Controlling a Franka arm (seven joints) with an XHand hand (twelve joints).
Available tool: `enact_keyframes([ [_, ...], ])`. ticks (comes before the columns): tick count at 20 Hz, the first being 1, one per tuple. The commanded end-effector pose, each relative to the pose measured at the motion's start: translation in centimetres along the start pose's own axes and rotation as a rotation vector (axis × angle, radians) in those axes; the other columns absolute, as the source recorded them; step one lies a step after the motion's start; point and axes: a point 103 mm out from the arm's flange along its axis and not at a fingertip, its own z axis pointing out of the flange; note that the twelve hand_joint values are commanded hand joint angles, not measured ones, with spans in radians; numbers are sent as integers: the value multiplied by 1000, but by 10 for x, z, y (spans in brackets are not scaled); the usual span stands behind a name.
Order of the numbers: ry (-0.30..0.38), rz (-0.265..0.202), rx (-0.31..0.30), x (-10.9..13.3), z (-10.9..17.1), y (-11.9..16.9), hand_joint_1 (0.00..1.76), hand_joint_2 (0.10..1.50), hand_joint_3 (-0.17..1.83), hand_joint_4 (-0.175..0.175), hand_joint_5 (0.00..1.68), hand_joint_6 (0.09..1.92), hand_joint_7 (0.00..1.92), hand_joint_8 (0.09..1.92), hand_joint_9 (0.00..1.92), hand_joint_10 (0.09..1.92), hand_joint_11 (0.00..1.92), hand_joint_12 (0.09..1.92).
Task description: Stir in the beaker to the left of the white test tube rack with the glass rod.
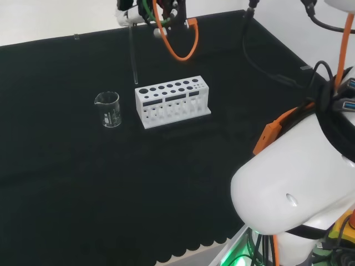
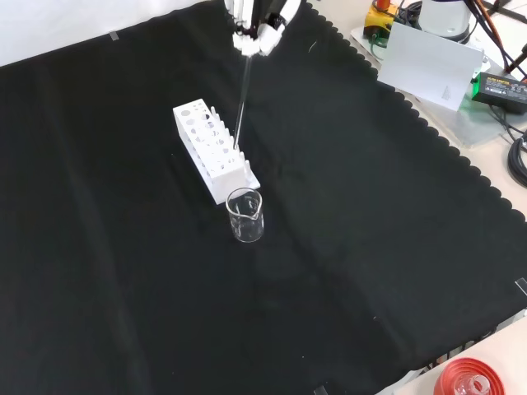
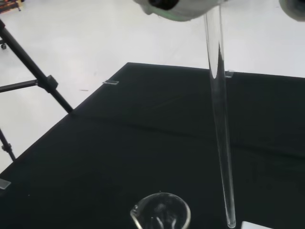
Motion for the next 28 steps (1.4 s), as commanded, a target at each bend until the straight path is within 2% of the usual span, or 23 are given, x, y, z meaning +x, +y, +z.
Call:
enact_keyframes([
  [1, 6, -48, 17, 23, 11, 14, 1334, 1020, -175, -175, 1450, 87, 1554, 224, 1877, 193, 1745, 382],
  [17, 13, -117, 36, 49, 29, 47, 1334, 1020, -175, -175, 1452, 87, 1557, 216, 1879, 186, 1744, 388],
  [28, 30, -131, 62, 43, 48, 52, 1334, 1019, -175, -175, 1452, 87, 1564, 198, 1884, 176, 1740, 396],
])
